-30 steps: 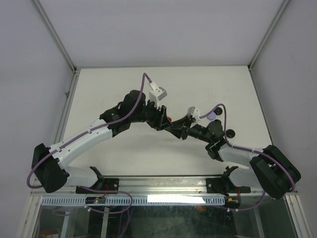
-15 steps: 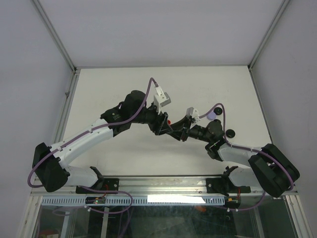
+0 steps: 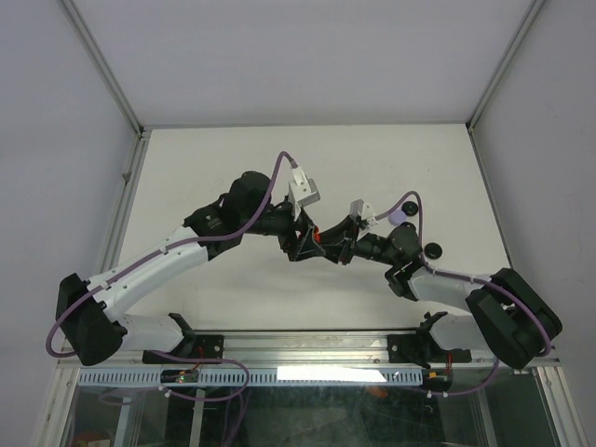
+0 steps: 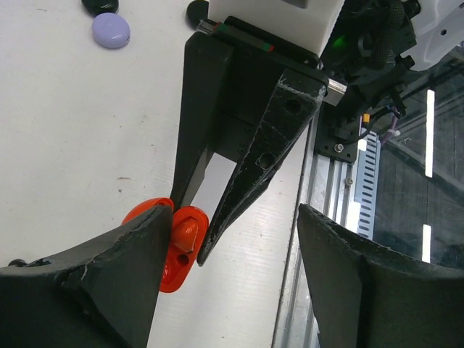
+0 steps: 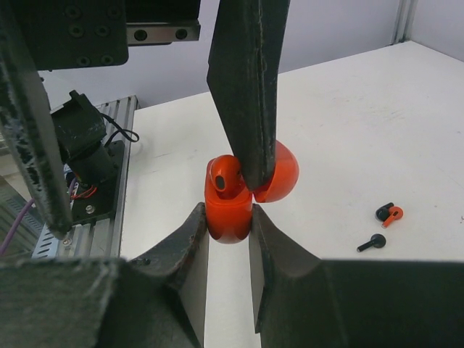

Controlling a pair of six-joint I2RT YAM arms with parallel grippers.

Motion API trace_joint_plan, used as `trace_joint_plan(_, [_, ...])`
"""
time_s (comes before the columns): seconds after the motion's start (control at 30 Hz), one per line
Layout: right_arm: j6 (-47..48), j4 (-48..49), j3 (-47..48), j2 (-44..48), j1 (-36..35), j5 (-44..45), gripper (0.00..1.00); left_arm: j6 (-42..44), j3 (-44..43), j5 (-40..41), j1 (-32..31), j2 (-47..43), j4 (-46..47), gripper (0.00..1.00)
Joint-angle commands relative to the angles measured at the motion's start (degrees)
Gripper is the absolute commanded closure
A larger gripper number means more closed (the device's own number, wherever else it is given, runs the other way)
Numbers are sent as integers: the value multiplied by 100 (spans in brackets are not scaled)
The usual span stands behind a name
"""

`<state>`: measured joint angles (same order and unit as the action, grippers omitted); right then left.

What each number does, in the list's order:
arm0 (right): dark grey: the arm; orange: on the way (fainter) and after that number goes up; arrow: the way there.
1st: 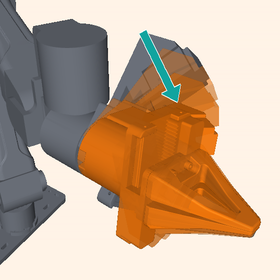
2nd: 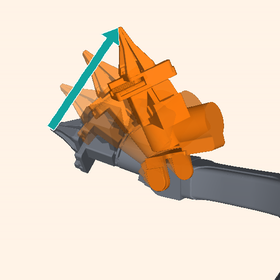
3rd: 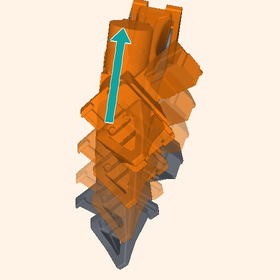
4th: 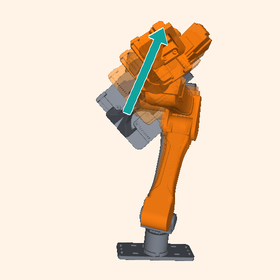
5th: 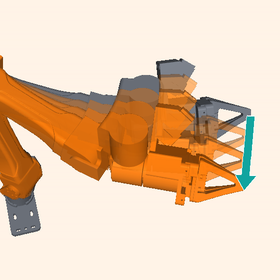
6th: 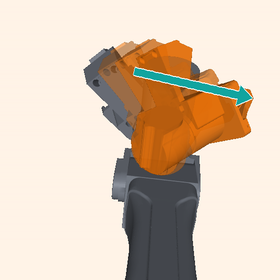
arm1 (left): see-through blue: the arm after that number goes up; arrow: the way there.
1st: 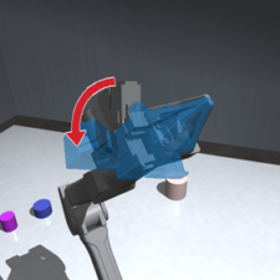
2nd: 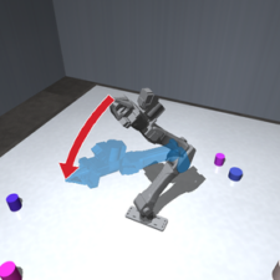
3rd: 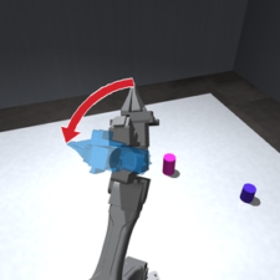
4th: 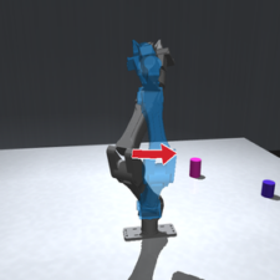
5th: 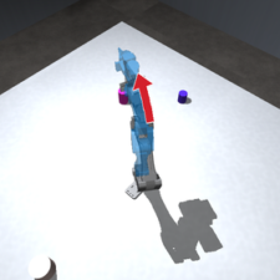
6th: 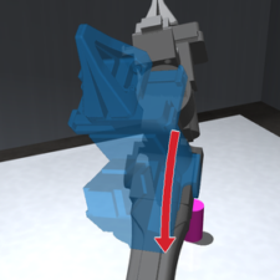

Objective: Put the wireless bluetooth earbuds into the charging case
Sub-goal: Place the earbud in the charging case, then pick up the earbud from the center of the board.

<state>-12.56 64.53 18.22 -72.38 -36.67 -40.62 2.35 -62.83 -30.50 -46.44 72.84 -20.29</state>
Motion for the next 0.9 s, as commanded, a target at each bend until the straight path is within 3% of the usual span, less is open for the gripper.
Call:
trace_joint_plan(0.0, [-96,521,252,-22,-34,-332,100,265,41,-97,11,-270,532,26])
trace_joint_plan(0.37, [-54,492,241,-65,-38,-233,100,96,226,119,13,-570,910,7])
trace_joint_plan(0.67, [-79,533,238,-90,-34,-247,100,-58,370,118,18,-654,1180,3])
trace_joint_plan(0.87, [25,366,147,1,-13,175,100,-814,437,1369,26,-925,1267,3])
